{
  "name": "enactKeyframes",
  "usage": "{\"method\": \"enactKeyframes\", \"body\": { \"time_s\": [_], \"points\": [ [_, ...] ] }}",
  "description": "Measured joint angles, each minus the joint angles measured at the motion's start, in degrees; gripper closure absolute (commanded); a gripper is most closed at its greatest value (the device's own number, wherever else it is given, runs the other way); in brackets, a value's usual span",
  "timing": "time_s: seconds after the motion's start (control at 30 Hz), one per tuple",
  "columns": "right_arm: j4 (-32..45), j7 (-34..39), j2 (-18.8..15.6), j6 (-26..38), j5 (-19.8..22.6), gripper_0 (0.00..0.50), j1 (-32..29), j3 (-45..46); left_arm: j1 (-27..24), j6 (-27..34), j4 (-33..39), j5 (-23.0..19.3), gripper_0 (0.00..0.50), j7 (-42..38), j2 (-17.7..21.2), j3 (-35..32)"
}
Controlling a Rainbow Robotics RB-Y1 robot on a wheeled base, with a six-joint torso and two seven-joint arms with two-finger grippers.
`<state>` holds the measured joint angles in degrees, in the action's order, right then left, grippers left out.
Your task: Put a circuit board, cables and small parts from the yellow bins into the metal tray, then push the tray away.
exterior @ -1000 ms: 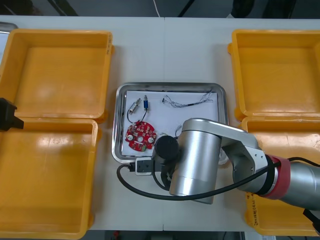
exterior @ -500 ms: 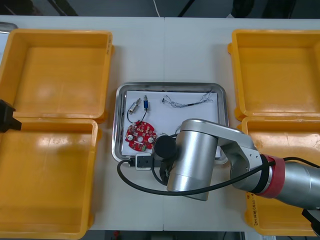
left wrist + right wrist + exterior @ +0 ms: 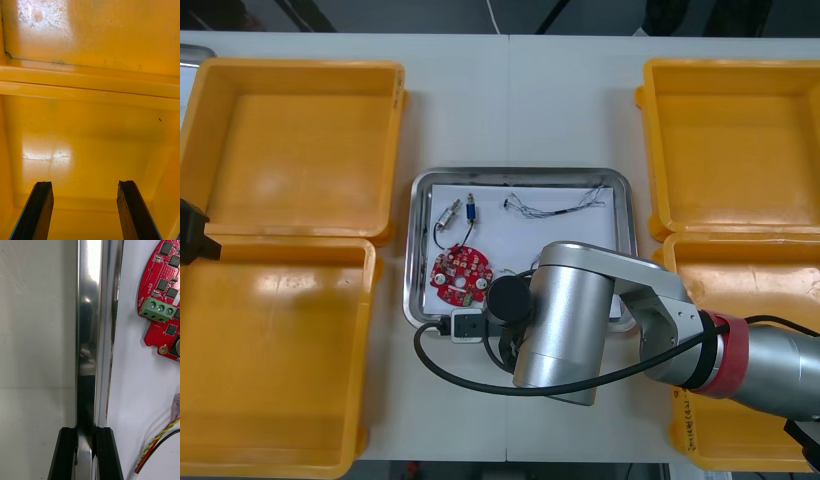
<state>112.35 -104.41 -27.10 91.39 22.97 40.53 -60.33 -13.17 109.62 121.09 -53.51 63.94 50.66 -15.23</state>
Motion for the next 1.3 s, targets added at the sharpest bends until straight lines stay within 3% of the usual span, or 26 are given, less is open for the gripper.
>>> {"method": "enactKeyframes", "body": {
  "time_s": [0.47, 0.73, 1.3],
  "points": [
    [-0.08, 0.0, -0.01, -0.1, -2.89, 0.5, 0.22, 0.0, 0.0, 0.0, 0.0, 0.0, 0.0, 0.05, 0.0, 0.0],
    [-3.52, 0.0, -0.01, -2.91, -2.88, 0.5, 3.54, -0.09, 0.0, 0.0, 0.0, 0.0, 0.0, 0.09, 0.0, -0.01],
    [-12.62, 0.0, 0.23, -4.24, 0.61, 0.5, 12.75, -0.29, 0.0, 0.0, 0.0, 0.01, 0.0, 0.18, -0.01, -0.02]
  ]
}}
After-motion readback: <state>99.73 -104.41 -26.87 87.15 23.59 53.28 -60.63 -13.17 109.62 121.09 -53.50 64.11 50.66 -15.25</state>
